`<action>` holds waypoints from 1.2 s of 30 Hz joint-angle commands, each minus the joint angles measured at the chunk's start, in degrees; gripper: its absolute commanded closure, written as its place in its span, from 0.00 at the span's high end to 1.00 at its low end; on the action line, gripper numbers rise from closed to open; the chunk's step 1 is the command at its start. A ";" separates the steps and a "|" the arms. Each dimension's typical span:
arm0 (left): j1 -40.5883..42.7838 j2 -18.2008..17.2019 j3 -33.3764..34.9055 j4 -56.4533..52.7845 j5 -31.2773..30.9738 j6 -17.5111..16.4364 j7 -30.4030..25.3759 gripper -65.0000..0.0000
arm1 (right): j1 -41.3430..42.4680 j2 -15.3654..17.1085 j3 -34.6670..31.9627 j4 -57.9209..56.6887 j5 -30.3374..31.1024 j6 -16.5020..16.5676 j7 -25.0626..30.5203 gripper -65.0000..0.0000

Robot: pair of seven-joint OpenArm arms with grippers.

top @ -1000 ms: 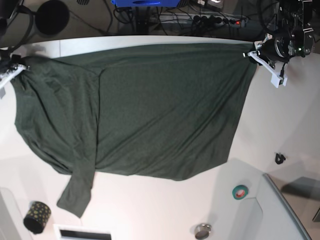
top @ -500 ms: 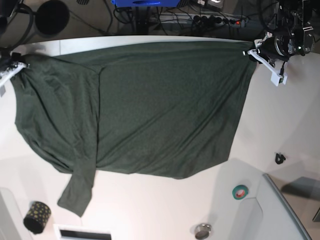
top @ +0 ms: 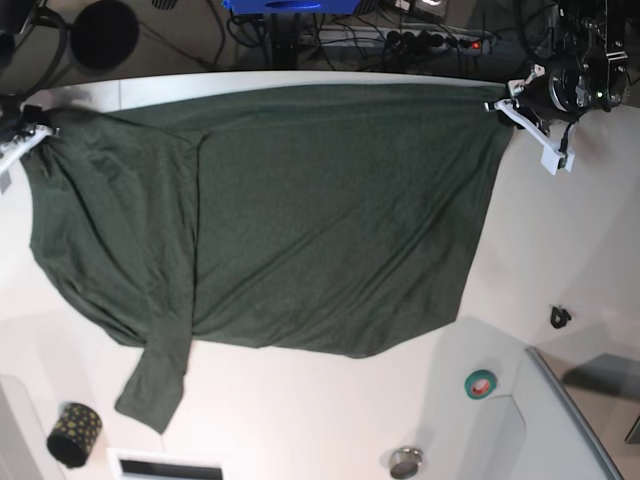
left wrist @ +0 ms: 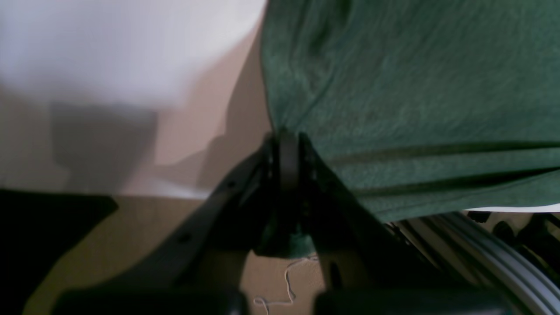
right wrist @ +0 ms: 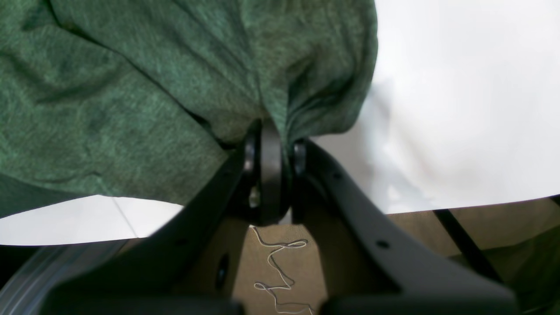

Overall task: Layout the t-shirt on the table in an organized manner, then fold the t-shirt properly
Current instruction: 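Hold the shirt edge taut, then open both grippers to release, then reach both grippers into the shirt body and grasp it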

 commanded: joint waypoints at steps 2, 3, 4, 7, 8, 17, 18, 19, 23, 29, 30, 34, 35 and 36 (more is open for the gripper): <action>0.11 -0.91 -0.60 0.62 -0.05 0.07 -0.33 0.00 | 0.35 0.49 0.50 0.70 -0.01 -0.04 0.60 0.02; 0.20 -0.91 -0.60 0.62 -0.05 0.07 -0.33 0.00 | 0.35 0.41 0.50 0.70 -0.01 -0.04 0.60 0.03; 0.20 -0.91 -0.60 0.53 -0.05 0.16 -0.06 0.00 | 0.26 0.32 0.50 0.70 -0.01 -0.04 0.60 0.07; 0.20 -0.91 -0.60 -0.97 -0.05 0.16 0.02 0.00 | 0.26 -0.56 0.50 0.70 -0.01 -0.04 0.60 0.25; 0.20 -0.91 -0.60 -1.58 -0.05 0.16 0.02 0.00 | 0.26 -0.91 0.50 0.97 -0.01 -0.04 0.60 0.32; 1.34 -1.18 -0.77 -2.02 -0.05 0.86 0.11 0.27 | 0.26 -1.18 5.42 1.14 -0.10 -0.04 0.60 0.64; 1.34 -1.26 -0.77 -2.02 -0.05 1.39 0.11 0.29 | 0.26 -1.18 6.48 1.14 -0.10 -0.04 0.60 0.64; 1.34 -1.26 -0.77 -2.02 -0.05 1.83 0.11 0.32 | 0.26 -1.00 7.45 1.14 -0.10 -0.04 0.60 0.64; 1.25 -1.26 -0.77 -1.40 -0.22 1.83 0.11 0.49 | 0.17 -0.74 9.29 1.14 -0.10 -0.04 0.60 0.64; 2.57 -0.91 -10.36 6.07 -0.49 1.83 2.84 0.68 | -1.94 -1.27 10.35 8.26 -0.10 -0.04 1.04 0.64; 2.57 -0.83 -12.91 7.47 -0.49 1.83 4.16 0.69 | -2.38 -1.35 10.35 10.29 -0.10 -0.04 0.78 0.64; 2.31 -0.83 -22.40 13.01 -0.58 1.39 9.08 0.68 | -4.05 -2.58 9.91 18.11 -0.18 -3.38 0.60 0.64; 1.87 -0.83 -23.37 13.54 -0.58 1.39 9.26 0.68 | -4.31 -2.85 9.82 19.34 -0.18 -4.97 0.60 0.64; 0.81 -0.83 -23.63 13.63 -0.58 1.39 9.26 0.68 | -4.31 -3.55 9.73 20.48 -0.18 -5.93 0.60 0.64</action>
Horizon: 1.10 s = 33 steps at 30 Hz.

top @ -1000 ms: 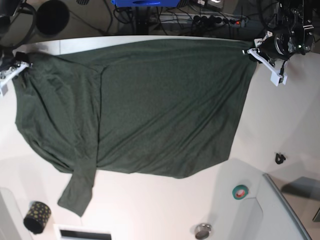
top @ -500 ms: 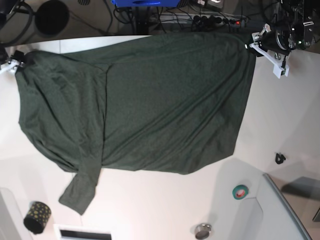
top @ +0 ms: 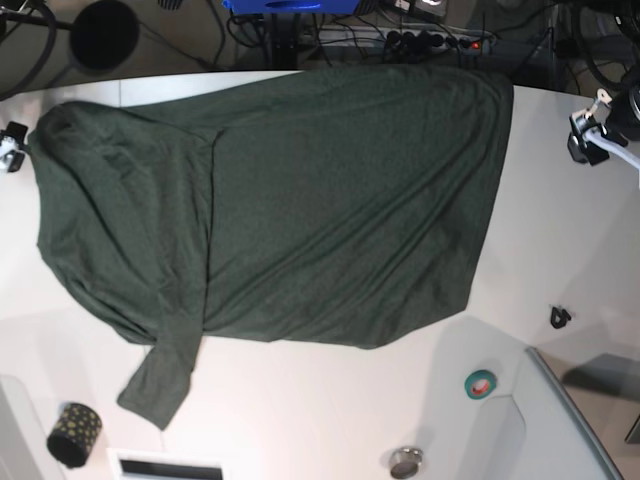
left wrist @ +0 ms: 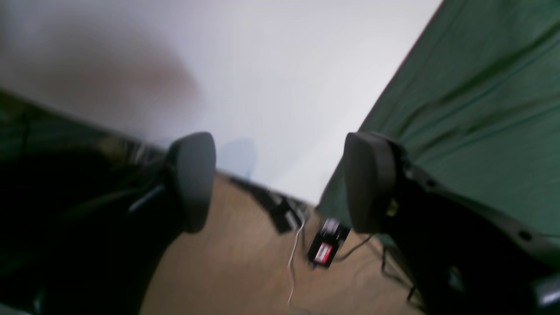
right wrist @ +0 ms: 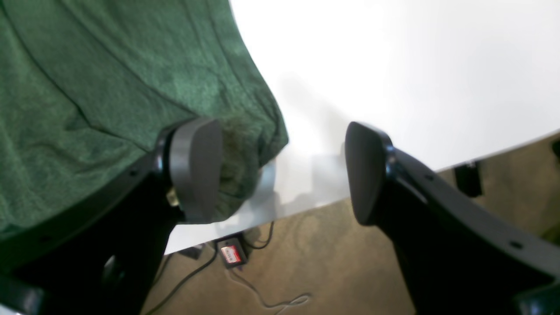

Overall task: Layout the t-shirt on the table in an organized manner, then fold the t-shirt properly
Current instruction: 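Reach both grippers into the shirt body and grasp it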

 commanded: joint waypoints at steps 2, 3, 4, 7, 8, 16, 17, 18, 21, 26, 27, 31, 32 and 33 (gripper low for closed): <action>-2.46 -0.76 -0.27 0.27 -0.14 -0.29 -0.34 0.68 | 0.21 -0.21 -0.39 2.39 -0.16 -0.01 0.80 0.64; -3.95 -0.14 0.00 -0.08 -0.23 -0.29 -0.34 0.68 | 0.30 -0.30 -2.24 2.57 -0.16 0.78 1.15 0.64; -5.88 1.00 0.35 -0.52 -0.23 -0.29 -0.25 0.68 | 0.39 -0.12 -4.79 2.57 -0.16 2.01 1.24 0.64; -12.04 3.90 5.45 -4.12 0.39 -0.29 -0.43 0.68 | 1.71 0.49 -12.52 2.04 -0.16 5.27 2.12 0.62; -14.15 4.25 8.61 -6.32 0.39 -0.29 -0.52 0.67 | 2.41 0.84 -15.07 1.60 -0.16 5.44 3.00 0.57; -23.03 4.25 28.39 -22.15 0.39 0.15 -11.59 0.00 | 10.41 3.30 -21.75 -9.74 -0.16 5.35 4.49 0.03; -23.20 4.25 29.62 -23.29 0.39 0.15 -11.68 0.00 | 11.02 3.74 -21.75 -11.23 -0.16 5.35 4.49 0.02; -23.29 4.25 30.85 -24.08 0.39 0.15 -11.68 0.00 | 11.20 4.10 -21.75 -12.29 -0.16 5.35 4.49 0.01; -22.76 4.25 32.96 -25.75 0.56 0.15 -11.86 0.00 | 11.46 4.89 -21.84 -14.22 -0.16 5.35 4.58 0.01; -23.64 5.66 32.35 -31.11 8.56 0.15 -15.55 0.00 | 14.01 5.33 -21.93 -22.66 -0.25 5.35 8.89 0.01; -24.26 5.92 32.35 -31.82 10.76 0.15 -16.52 0.00 | 14.98 5.77 -22.02 -25.39 -0.34 5.35 9.85 0.01; -27.95 7.86 32.44 -36.04 16.12 0.15 -17.22 0.00 | 20.17 6.64 -22.02 -36.38 -6.14 5.35 14.60 0.01; -29.01 8.30 32.44 -37.18 17.27 -0.03 -17.22 0.00 | 21.40 6.64 -21.93 -38.75 -8.34 5.44 16.18 0.01; -30.32 8.38 32.53 -38.50 18.41 -0.03 -17.31 0.00 | 22.72 6.64 -21.93 -41.39 -10.53 5.53 18.03 0.01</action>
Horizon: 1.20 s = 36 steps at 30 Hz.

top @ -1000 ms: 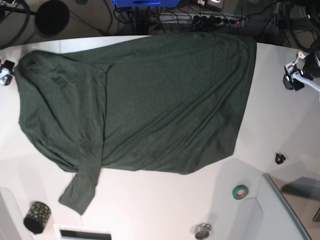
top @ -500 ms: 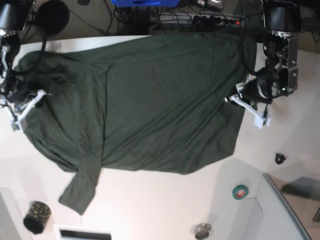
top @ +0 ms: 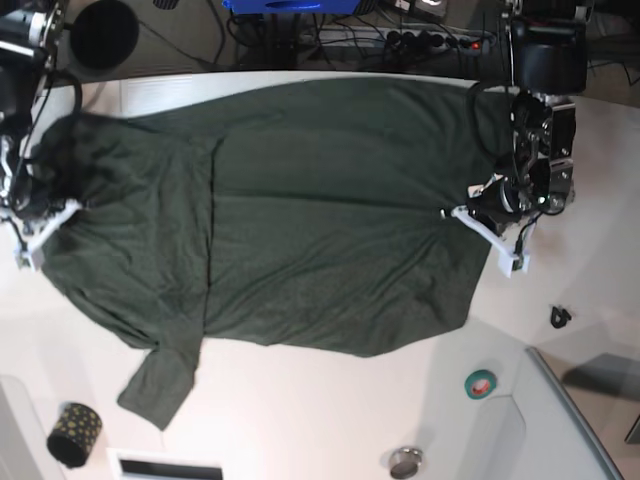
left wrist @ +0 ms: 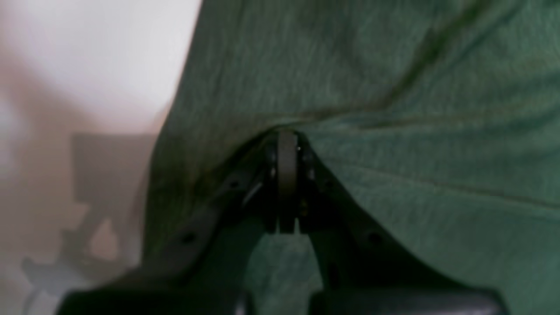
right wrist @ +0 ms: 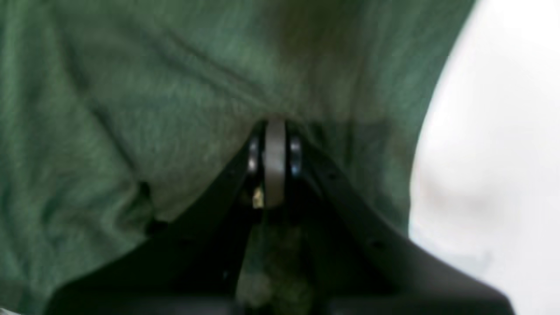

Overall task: Layout the t-shirt on the table in an organized manner, then fold the t-shirt properly
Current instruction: 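Reach both grippers into the shirt body and grasp it, then drag the grasped shirt body toward the arms with both grippers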

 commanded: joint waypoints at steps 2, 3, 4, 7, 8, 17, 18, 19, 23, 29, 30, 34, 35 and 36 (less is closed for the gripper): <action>-2.25 0.70 0.46 -3.13 3.01 1.00 2.25 0.00 | 2.14 0.57 0.15 -4.52 -4.87 -0.87 1.33 0.01; -3.66 1.22 0.38 -4.18 3.54 1.00 2.25 0.00 | 3.28 0.57 0.15 -6.28 -6.01 -0.87 2.38 0.01; -5.15 1.66 0.46 -5.41 4.24 1.00 2.25 0.00 | 4.69 0.57 0.15 -8.39 -7.07 -0.87 3.52 0.01; -9.20 2.81 0.46 -8.31 5.91 1.00 2.25 0.00 | 8.47 0.83 0.06 -13.40 -8.12 -0.87 5.99 0.01; -10.52 3.25 0.20 -9.19 6.26 1.00 1.81 0.00 | 9.35 0.92 0.06 -14.63 -8.12 -1.05 6.60 0.01; -14.82 4.39 -0.15 -11.39 6.35 1.17 -1.09 0.00 | 12.60 3.03 0.50 -13.31 -8.12 -0.87 6.86 0.01; -14.21 4.39 -0.15 -9.90 6.35 1.17 -0.65 0.00 | 11.99 3.03 0.58 -11.37 -8.12 -0.79 5.81 0.00; -13.15 4.39 -0.94 -7.87 6.35 1.17 0.50 0.00 | 10.67 3.03 0.67 -8.39 -7.95 -0.79 4.23 0.00; -9.11 4.74 -8.94 3.20 6.35 0.91 5.24 0.00 | 2.93 1.80 0.76 7.79 -7.77 -0.79 1.15 0.00; -2.43 5.36 -16.50 20.43 6.17 0.21 13.16 0.00 | -7.53 -1.81 0.85 27.22 -7.77 -0.79 -2.72 0.00; -0.49 5.36 -16.86 22.54 5.47 -0.94 14.03 0.00 | -8.76 -2.60 0.94 29.42 -7.77 -0.79 -4.04 0.00; 8.30 5.36 -17.03 25.45 -0.86 -2.61 14.03 0.00 | -12.98 -6.73 4.19 33.28 -7.77 -0.70 -4.92 0.00; 9.88 5.36 -17.03 25.01 -1.91 -2.61 13.24 0.00 | -13.42 -6.90 4.63 33.20 -7.77 -0.70 -4.92 0.00; 11.55 5.36 -16.94 24.13 -2.79 -2.61 11.57 0.00 | -13.60 -7.08 4.72 33.11 -7.77 -0.70 -4.92 0.00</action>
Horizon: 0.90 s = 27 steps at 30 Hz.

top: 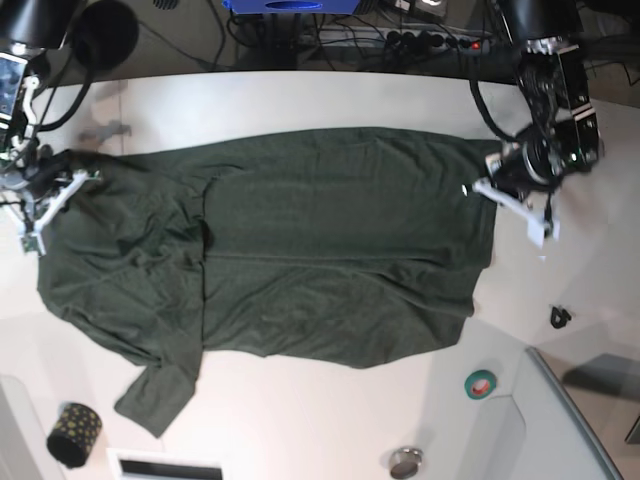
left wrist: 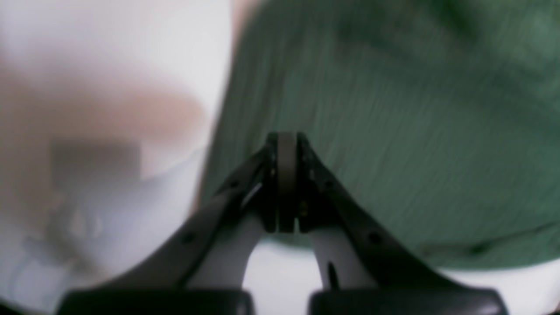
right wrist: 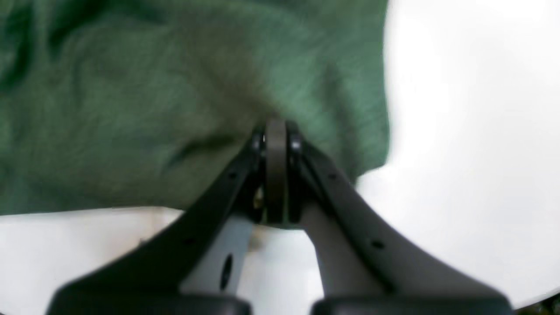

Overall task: Layout the t-shirt on the table in an organized manner, then fold the t-shirt properly
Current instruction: 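Drag the grasped shirt body toward the arms with both grippers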

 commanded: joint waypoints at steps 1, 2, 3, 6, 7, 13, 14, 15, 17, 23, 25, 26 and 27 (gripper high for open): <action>0.43 -0.96 -0.22 0.08 -1.29 -0.31 -3.65 0.00 | 0.76 1.03 0.48 0.63 0.25 -0.57 1.42 0.00; 1.66 -1.05 -0.22 -1.15 -1.29 -0.31 -6.20 0.00 | 0.59 0.59 0.56 0.01 0.25 -0.57 1.42 0.00; 2.45 -1.14 -0.14 -2.30 -1.29 -0.31 -7.96 0.00 | 0.50 0.32 0.65 -0.43 0.25 -0.57 1.51 0.00; 3.33 -1.40 -0.14 -5.55 -1.29 -0.40 -10.07 0.00 | 0.50 0.32 0.65 -1.57 0.25 -0.57 1.51 0.00; 3.42 -2.10 -0.22 -5.99 -1.29 -0.40 -10.07 0.00 | 0.50 0.32 0.65 -1.75 0.25 -0.57 1.51 0.00; 5.00 -3.60 -0.84 -3.79 -1.82 -0.49 -9.98 0.00 | 0.15 0.24 0.39 0.28 0.25 4.00 1.51 0.01; 5.27 -3.60 -0.84 -2.47 -1.82 -0.49 -9.98 0.00 | 0.41 0.24 0.30 0.80 0.16 6.11 1.34 0.01; 5.71 -3.69 -0.84 -1.33 -1.82 -0.49 -9.98 0.00 | 0.85 0.24 0.30 0.98 0.16 7.70 1.07 0.02; 6.15 -3.77 -0.93 0.43 -1.82 -0.49 -9.98 0.00 | 2.79 0.24 -0.31 0.45 0.07 8.58 0.98 0.12; 5.97 -3.86 -5.15 1.92 -1.82 -0.57 -9.72 0.00 | 5.95 0.41 -3.30 -5.26 -0.01 8.84 1.07 0.50; 6.06 -3.95 -6.64 2.01 -1.82 -0.57 -9.72 0.00 | 6.74 0.41 -3.39 -6.85 -0.01 8.93 1.07 0.53; 6.15 -4.48 -7.17 2.10 -1.82 -0.57 -9.72 0.00 | 7.01 0.41 -3.39 -7.55 -0.01 8.93 1.07 0.52; 6.15 -4.74 -7.52 1.75 -1.82 -0.57 -9.72 0.00 | 7.01 0.41 -3.39 -8.08 -0.01 8.93 1.07 0.52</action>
